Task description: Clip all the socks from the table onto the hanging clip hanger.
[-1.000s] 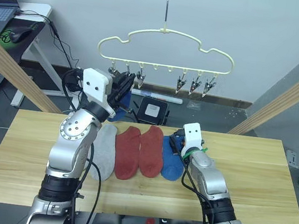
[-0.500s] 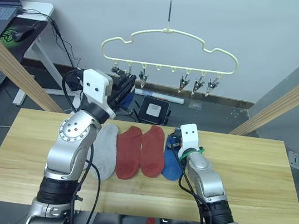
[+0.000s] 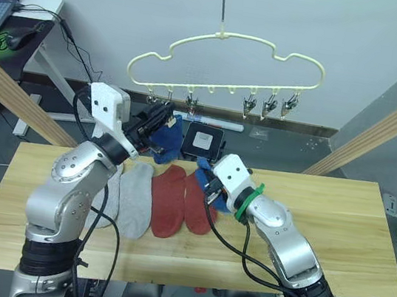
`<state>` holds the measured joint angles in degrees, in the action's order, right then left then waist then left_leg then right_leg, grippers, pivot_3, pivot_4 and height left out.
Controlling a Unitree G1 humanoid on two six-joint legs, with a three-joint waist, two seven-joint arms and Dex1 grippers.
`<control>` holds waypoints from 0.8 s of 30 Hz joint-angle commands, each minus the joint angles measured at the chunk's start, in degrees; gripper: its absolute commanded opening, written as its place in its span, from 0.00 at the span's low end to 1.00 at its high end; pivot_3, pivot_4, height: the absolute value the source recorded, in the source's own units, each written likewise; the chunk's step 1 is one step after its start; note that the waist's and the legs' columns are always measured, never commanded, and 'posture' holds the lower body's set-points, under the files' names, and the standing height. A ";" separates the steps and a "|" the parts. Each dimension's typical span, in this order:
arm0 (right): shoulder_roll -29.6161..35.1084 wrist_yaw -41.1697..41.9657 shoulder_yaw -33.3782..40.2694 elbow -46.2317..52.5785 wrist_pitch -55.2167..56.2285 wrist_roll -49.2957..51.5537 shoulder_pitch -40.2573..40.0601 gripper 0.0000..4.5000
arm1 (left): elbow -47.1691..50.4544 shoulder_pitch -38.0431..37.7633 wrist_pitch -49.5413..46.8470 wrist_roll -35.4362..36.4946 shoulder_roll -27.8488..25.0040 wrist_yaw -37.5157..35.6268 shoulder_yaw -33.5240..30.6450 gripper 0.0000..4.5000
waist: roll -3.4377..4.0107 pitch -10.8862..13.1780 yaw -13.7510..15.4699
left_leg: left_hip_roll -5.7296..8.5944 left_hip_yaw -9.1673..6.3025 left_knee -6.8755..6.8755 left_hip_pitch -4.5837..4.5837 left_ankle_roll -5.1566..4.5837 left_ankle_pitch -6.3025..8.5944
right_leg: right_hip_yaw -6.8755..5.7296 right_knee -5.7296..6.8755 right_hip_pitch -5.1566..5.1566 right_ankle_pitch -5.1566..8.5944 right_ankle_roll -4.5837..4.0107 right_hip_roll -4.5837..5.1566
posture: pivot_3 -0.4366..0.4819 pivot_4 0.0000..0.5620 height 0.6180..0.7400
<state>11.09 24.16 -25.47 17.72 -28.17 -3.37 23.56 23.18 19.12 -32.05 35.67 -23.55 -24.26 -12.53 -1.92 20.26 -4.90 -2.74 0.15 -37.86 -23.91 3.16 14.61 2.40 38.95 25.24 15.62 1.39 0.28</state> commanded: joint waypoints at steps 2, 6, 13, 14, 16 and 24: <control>-2.51 0.68 -0.65 -0.03 2.59 -0.35 4.35 0.00 | 2.71 1.84 -5.76 7.76 -1.65 0.62 -3.45 0.06 | 0.00 0.00 0.08 | 0.00 -0.01 -0.01 -0.03 0.00 0.00 | -0.01 0.00 0.00 -0.03 -0.05 0.03 | 0.33 0.63 0.97; -3.86 0.69 -0.85 -2.47 4.16 -0.88 7.05 0.00 | 1.75 3.64 -10.29 13.53 -2.59 1.72 -5.66 0.06 | -0.01 -0.01 0.10 | -0.03 -0.04 -0.01 -0.05 0.02 -0.01 | -0.04 -0.01 0.00 -0.07 -0.12 0.08 | 0.33 0.62 0.97; -5.56 0.21 -1.43 -6.28 6.87 -2.78 9.44 0.00 | 0.43 5.56 -14.20 19.10 -3.53 3.63 -7.14 0.06 | -0.02 -0.01 0.09 | -0.02 -0.04 -0.03 -0.09 0.03 -0.02 | -0.06 0.00 0.03 -0.08 -0.13 0.37 | 0.32 0.60 0.97; -5.86 0.11 -1.39 -6.74 7.15 -2.95 9.61 0.00 | 0.34 5.69 -14.55 19.55 -3.68 3.64 -7.08 0.06 | -0.03 -0.02 0.08 | -0.02 -0.06 -0.04 -0.09 0.02 -0.02 | -0.09 0.02 0.04 -0.08 -0.13 0.43 | 0.32 0.60 0.97; -6.64 -0.40 -1.22 -7.82 7.88 -3.47 10.01 0.00 | 0.56 5.67 -14.97 20.21 -3.82 3.80 -6.71 0.06 | -0.03 -0.02 0.07 | -0.02 -0.08 -0.03 -0.09 0.02 -0.02 | -0.11 0.03 0.03 -0.08 -0.14 0.43 | 0.32 0.60 0.97; -8.87 -1.97 -0.39 -10.66 10.90 -4.90 11.10 0.00 | 1.53 5.27 -14.78 20.70 -4.17 4.42 -5.89 0.06 | -0.06 -0.04 0.07 | 0.00 -0.06 -0.04 -0.09 0.03 -0.02 | -0.10 0.03 0.03 -0.08 -0.14 0.49 | 0.33 0.58 0.97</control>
<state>3.26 22.75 -26.02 5.89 -19.27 -7.92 33.80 22.36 24.41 -47.32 55.41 -27.03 -19.56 -18.18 -1.98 20.22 -4.83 -2.74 0.10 -37.90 -24.00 3.19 14.59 2.29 38.98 25.28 15.54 1.24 0.77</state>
